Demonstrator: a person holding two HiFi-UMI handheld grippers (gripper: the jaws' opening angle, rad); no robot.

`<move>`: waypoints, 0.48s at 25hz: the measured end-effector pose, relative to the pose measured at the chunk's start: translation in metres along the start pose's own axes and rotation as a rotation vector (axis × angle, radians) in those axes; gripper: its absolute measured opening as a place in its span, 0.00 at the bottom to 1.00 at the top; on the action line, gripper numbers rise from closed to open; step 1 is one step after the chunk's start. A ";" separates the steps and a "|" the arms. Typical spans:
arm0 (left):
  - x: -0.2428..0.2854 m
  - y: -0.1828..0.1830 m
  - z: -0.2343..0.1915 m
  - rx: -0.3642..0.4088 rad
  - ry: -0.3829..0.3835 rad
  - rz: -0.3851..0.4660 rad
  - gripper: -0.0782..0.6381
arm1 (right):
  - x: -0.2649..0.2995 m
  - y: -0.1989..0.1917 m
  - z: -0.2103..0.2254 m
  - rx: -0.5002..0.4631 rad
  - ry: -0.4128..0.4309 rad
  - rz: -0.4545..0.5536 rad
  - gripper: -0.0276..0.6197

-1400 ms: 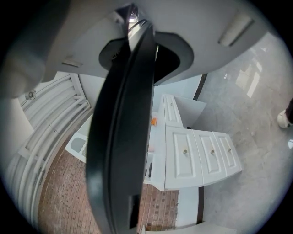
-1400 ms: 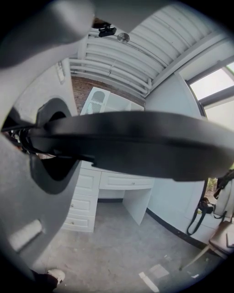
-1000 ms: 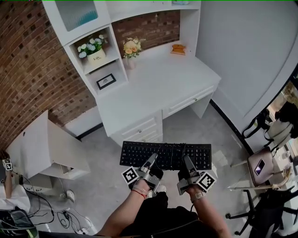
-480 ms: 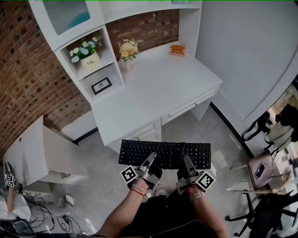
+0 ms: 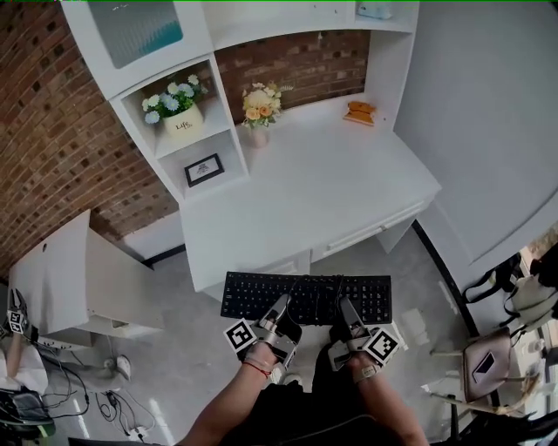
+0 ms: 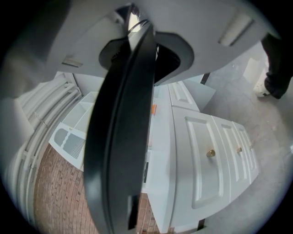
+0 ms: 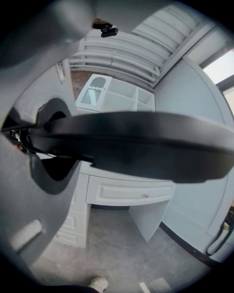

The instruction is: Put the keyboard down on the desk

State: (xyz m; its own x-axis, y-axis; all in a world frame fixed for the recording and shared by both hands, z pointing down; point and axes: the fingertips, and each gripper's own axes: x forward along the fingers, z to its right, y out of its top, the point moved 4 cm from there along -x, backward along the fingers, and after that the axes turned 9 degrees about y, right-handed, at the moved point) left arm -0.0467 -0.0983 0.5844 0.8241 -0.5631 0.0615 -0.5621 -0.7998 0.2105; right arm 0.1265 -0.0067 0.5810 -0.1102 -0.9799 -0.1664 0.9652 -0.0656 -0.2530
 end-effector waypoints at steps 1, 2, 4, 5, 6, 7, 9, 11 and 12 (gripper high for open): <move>0.007 0.003 0.001 -0.005 0.004 0.021 0.21 | 0.009 0.007 0.003 0.001 -0.005 -0.021 0.16; 0.015 0.006 0.002 -0.010 0.007 0.043 0.21 | 0.018 0.014 0.007 0.000 -0.009 -0.044 0.16; 0.029 0.010 0.004 -0.016 0.006 0.079 0.21 | 0.034 0.029 0.012 -0.006 -0.012 -0.086 0.16; 0.036 0.011 0.004 -0.019 0.004 0.094 0.21 | 0.041 0.035 0.014 -0.006 -0.010 -0.101 0.16; 0.043 0.012 0.005 -0.022 0.002 0.107 0.21 | 0.048 0.042 0.017 -0.002 -0.007 -0.115 0.16; 0.050 0.014 0.005 -0.026 0.002 0.120 0.21 | 0.055 0.047 0.020 0.003 -0.006 -0.126 0.16; 0.062 0.016 0.006 -0.033 0.003 0.141 0.21 | 0.067 0.058 0.026 0.013 -0.009 -0.148 0.16; 0.074 0.018 0.007 -0.033 0.007 0.156 0.21 | 0.076 0.068 0.031 0.020 -0.007 -0.163 0.16; 0.080 0.018 0.007 -0.032 0.009 0.162 0.21 | 0.080 0.073 0.034 0.021 -0.006 -0.168 0.16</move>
State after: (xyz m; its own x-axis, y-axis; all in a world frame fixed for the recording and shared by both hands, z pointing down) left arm 0.0086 -0.1593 0.5867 0.7237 -0.6819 0.1060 -0.6852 -0.6916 0.2284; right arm 0.1963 -0.0963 0.5816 -0.2694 -0.9558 -0.1175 0.9381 -0.2329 -0.2564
